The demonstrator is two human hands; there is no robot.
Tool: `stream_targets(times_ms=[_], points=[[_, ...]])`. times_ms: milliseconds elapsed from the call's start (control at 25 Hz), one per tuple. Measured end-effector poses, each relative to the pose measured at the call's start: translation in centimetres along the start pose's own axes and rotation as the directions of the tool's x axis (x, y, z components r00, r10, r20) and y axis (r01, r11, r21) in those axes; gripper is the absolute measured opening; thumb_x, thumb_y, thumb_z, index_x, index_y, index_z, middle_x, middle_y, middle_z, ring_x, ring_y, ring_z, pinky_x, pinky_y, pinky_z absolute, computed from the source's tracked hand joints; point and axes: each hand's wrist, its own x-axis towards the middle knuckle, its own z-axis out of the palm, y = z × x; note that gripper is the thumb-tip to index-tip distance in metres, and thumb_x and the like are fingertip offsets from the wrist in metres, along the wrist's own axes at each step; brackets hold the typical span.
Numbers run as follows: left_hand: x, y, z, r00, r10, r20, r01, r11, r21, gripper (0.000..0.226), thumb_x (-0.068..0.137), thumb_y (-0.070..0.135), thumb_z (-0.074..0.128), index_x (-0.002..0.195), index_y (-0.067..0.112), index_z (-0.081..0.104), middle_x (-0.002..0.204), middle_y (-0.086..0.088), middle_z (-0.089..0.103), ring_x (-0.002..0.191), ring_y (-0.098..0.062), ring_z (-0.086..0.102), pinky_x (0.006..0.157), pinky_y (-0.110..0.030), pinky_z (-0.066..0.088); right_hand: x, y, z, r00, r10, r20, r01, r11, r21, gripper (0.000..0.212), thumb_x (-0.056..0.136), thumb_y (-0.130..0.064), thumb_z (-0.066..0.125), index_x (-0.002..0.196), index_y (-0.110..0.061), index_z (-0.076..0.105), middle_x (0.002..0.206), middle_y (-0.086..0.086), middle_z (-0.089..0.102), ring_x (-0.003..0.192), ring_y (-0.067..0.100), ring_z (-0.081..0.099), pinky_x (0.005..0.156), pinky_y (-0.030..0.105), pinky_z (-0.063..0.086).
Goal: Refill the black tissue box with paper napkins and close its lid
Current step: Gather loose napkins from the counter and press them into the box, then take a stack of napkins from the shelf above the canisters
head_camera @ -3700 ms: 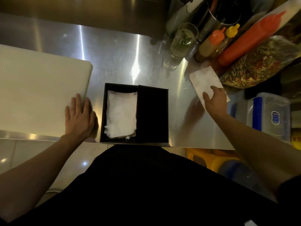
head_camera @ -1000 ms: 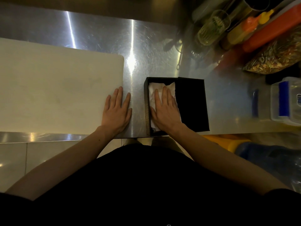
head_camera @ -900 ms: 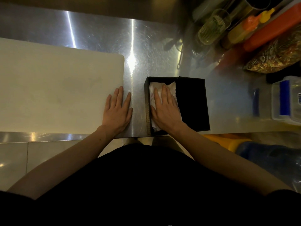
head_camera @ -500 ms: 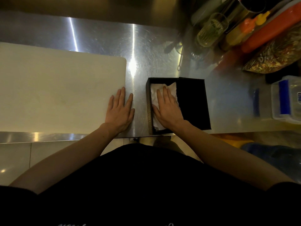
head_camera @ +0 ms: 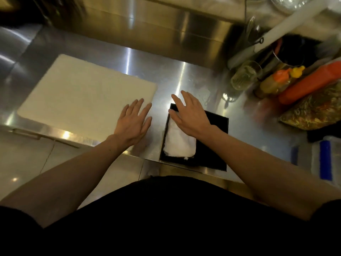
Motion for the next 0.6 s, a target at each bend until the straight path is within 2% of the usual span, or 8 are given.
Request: stream_targets(times_ms=[120, 240, 320, 440, 520, 600], points=[[-2.6, 1.1, -2.8, 0.982, -0.144, -0.124, 0.150, 0.988, 0.042, 0.057, 0.101, 0.044, 0.024, 0.151, 0.019, 0.034, 0.155, -0.015, 0.036, 0.144, -0.034, 0.031, 0.117, -0.049, 0.022, 2.0, -0.5, -2.7, 0.982, -0.183, -0.034, 0.183, 0.983, -0.015, 0.063, 0.097, -0.051, 0.027, 0.146, -0.012, 0.037, 0.147, 0.025, 0.040, 0.135, 0.043, 0.037, 0.110, 0.052, 0.032], [-5.7, 1.7, -6.0, 0.934, -0.289, -0.211, 0.307, 0.950, 0.059, 0.057, 0.101, 0.047, 0.022, 0.151, 0.023, 0.033, 0.155, -0.012, 0.037, 0.144, -0.032, 0.032, 0.118, -0.049, 0.023, 3.7, -2.7, -5.0, 0.922, -0.372, -0.105, 0.370, 0.928, -0.045, 0.061, 0.097, -0.050, 0.032, 0.142, -0.011, 0.042, 0.140, 0.023, 0.046, 0.127, 0.042, 0.044, 0.104, 0.051, 0.036], [-8.8, 2.2, -8.2, 0.873, -0.392, -0.288, 0.425, 0.904, 0.056, 0.057, 0.100, 0.049, 0.023, 0.151, 0.023, 0.033, 0.155, -0.011, 0.039, 0.144, -0.032, 0.032, 0.118, -0.049, 0.023, 4.2, -5.4, -6.6, 0.845, -0.510, -0.159, 0.507, 0.860, -0.065, 0.058, 0.097, -0.049, 0.036, 0.140, -0.011, 0.044, 0.137, 0.022, 0.050, 0.124, 0.040, 0.048, 0.101, 0.050, 0.038], [-14.9, 3.2, -11.7, 0.773, -0.512, -0.376, 0.564, 0.825, 0.037, 0.055, 0.100, 0.047, 0.028, 0.148, 0.023, 0.038, 0.151, -0.010, 0.043, 0.140, -0.031, 0.039, 0.115, -0.048, 0.028, 3.5, -11.4, -9.0, 0.728, -0.665, -0.164, 0.669, 0.742, -0.039, 0.057, 0.098, -0.049, 0.036, 0.143, -0.015, 0.040, 0.144, 0.018, 0.045, 0.130, 0.037, 0.042, 0.108, 0.049, 0.032], [-19.9, 3.5, -13.8, 0.680, -0.580, -0.448, 0.658, 0.752, 0.025, 0.053, 0.099, 0.046, 0.032, 0.144, 0.022, 0.044, 0.147, -0.010, 0.049, 0.134, -0.031, 0.046, 0.110, -0.046, 0.034, 2.5, -16.4, -10.3, 0.642, -0.748, -0.171, 0.757, 0.653, -0.010, 0.057, 0.098, -0.049, 0.035, 0.145, -0.017, 0.037, 0.148, 0.015, 0.040, 0.135, 0.035, 0.037, 0.111, 0.047, 0.028], [-25.6, 3.7, -15.7, 0.574, -0.643, -0.508, 0.750, 0.661, 0.010, 0.052, 0.098, 0.046, 0.033, 0.143, 0.022, 0.046, 0.145, -0.008, 0.051, 0.131, -0.030, 0.049, 0.107, -0.043, 0.036, 0.8, -21.9, -11.6, 0.529, -0.828, -0.186, 0.843, 0.539, 0.000, 0.058, 0.097, -0.051, 0.033, 0.144, -0.018, 0.039, 0.147, 0.016, 0.042, 0.134, 0.036, 0.038, 0.109, 0.048, 0.030]])
